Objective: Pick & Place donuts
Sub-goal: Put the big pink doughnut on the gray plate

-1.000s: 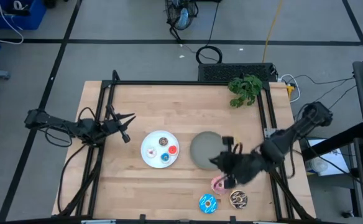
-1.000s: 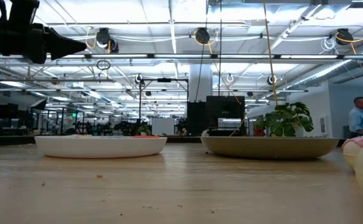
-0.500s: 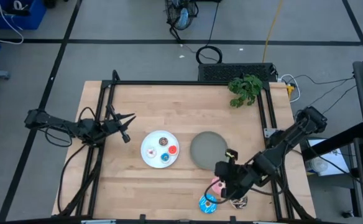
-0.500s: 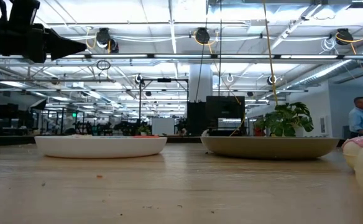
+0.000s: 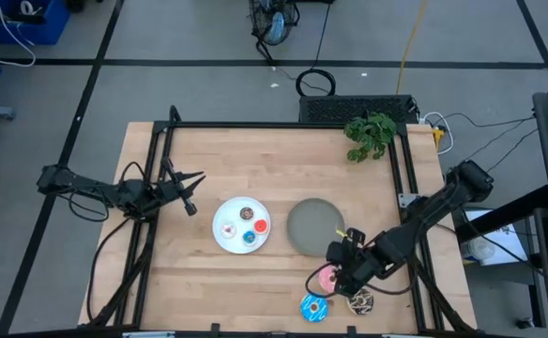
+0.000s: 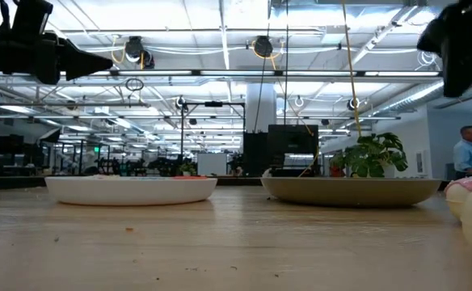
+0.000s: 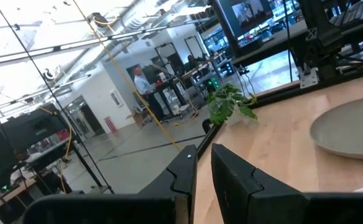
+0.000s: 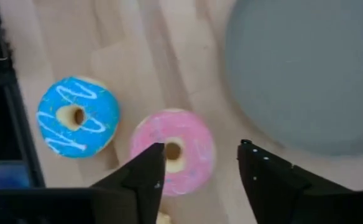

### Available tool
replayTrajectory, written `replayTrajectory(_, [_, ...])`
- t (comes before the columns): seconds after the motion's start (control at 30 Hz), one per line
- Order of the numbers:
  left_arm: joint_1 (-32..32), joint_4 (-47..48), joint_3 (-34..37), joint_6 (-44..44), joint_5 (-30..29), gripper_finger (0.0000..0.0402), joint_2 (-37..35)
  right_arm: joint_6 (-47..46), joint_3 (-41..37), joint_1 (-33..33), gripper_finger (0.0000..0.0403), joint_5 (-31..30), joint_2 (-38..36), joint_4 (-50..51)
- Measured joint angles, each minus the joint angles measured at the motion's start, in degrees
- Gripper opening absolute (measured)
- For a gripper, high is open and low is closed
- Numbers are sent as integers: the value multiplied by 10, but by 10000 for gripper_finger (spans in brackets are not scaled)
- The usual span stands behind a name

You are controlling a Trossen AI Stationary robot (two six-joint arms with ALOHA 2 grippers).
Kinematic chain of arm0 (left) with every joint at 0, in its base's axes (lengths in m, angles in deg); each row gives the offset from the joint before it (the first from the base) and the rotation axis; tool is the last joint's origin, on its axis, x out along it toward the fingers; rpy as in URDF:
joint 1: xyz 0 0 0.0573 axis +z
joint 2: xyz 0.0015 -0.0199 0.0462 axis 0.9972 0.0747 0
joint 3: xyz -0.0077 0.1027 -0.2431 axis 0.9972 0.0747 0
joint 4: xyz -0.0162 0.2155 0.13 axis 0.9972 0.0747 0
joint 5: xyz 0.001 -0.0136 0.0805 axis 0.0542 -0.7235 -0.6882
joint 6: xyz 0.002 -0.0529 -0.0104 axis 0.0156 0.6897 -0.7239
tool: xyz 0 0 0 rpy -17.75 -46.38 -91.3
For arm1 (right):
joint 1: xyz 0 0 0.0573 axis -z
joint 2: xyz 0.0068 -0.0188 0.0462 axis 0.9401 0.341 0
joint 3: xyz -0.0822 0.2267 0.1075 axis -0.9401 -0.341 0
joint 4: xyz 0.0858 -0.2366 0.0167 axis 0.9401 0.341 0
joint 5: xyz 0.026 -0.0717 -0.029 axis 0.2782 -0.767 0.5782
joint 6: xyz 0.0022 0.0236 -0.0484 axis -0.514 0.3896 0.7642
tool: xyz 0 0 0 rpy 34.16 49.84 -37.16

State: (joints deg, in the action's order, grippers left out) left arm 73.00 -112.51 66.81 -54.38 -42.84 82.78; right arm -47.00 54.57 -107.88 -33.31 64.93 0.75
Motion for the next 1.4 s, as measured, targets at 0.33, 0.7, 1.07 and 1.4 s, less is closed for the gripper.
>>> replayTrajectory(0.33, [0, 16, 0, 4, 0, 56, 0, 15, -89, 11, 216, 85, 0, -127])
replayTrajectory(0.7, [0, 26, 0, 6, -1, 56, 0, 17, -102, 15, 218, 94, 2, -121])
replayTrajectory(1.07, [0, 27, 0, 3, -1, 56, 0, 48, -102, 18, 219, 101, 64, -132])
replayTrajectory(1.4, [0, 27, 0, 3, -6, 56, 0, 71, -100, 25, 219, 104, 106, -147])
